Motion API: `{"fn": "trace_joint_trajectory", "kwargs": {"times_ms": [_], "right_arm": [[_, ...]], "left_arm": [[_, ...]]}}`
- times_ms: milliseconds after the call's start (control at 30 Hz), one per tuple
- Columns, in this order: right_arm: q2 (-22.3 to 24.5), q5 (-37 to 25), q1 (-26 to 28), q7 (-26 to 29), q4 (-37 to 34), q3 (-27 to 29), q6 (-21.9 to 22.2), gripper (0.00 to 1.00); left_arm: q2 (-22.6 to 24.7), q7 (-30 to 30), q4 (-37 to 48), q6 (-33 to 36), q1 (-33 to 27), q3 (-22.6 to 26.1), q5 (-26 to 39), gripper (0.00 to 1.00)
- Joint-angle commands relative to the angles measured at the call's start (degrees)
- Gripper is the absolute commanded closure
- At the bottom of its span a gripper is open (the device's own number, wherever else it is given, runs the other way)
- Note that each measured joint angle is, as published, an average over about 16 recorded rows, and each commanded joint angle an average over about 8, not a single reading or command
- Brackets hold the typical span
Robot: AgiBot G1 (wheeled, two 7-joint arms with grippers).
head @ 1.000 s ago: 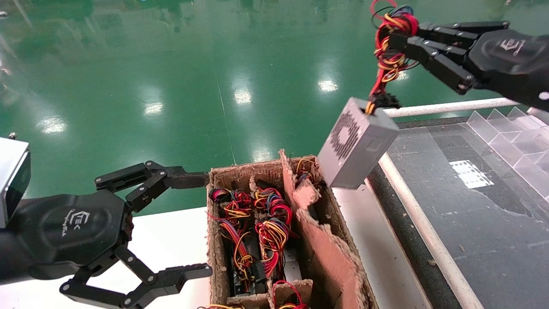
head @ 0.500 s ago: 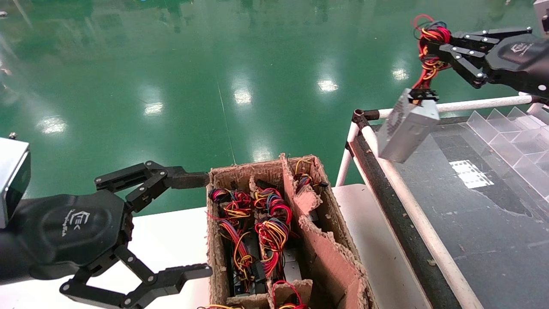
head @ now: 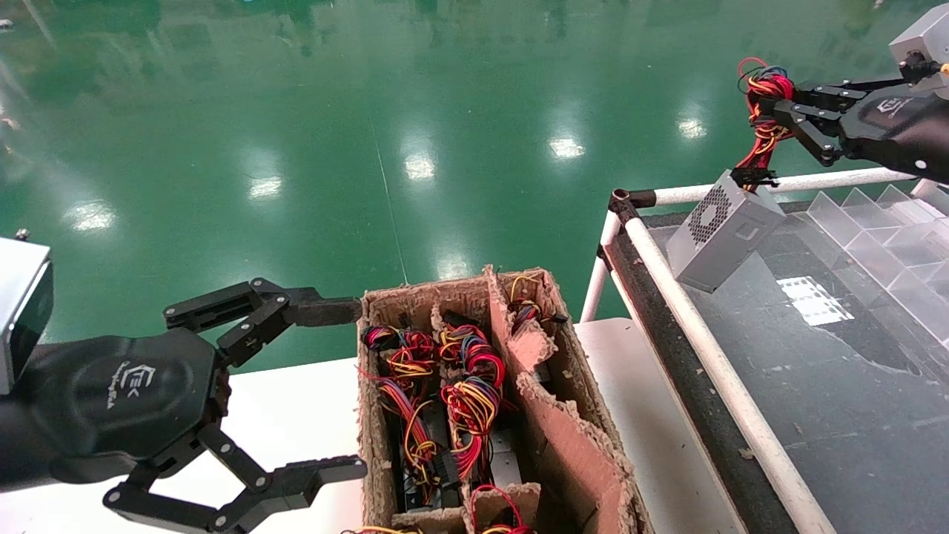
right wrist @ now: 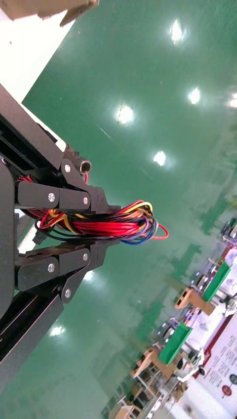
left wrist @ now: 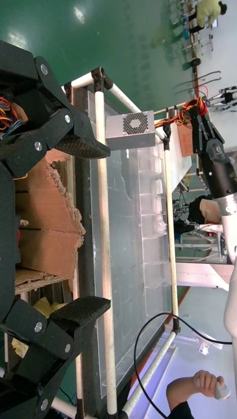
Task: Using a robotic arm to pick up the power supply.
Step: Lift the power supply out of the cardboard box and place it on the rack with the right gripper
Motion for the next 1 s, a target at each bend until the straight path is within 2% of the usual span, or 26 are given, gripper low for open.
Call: {"fn": "trace_joint_trajectory", "kwargs": {"times_ms": [33, 267, 667, 833, 1000], "right_arm": [[-0.6, -0.4, 1.0, -1.5, -2.1, -0.1, 0.6, 1.00], [-1.7, -1.2, 3.9, -4.5, -7.0, -0.4, 4.0, 1.00], [-4.6, -2.6, 5.6, -6.7, -11.6, -1.1, 13.3, 1.00], [-6.4, -3.2, 5.5, -7.0, -12.5, -1.5, 15.0, 1.00], [-8.7, -3.7, 5.0, -7.2, -12.9, -1.9, 14.9, 1.00]], "left_arm": [[0.0, 0.0, 0.0, 0.0, 0.0, 0.0, 0.0, 0.00], [0.0, 0.0, 0.0, 0.0, 0.0, 0.0, 0.0, 0.00], [0.0, 0.0, 0.0, 0.0, 0.0, 0.0, 0.0, 0.00], [0.0, 0.0, 0.0, 0.0, 0.0, 0.0, 0.0, 0.00], [0.0, 0.0, 0.0, 0.0, 0.0, 0.0, 0.0, 0.00]]}}
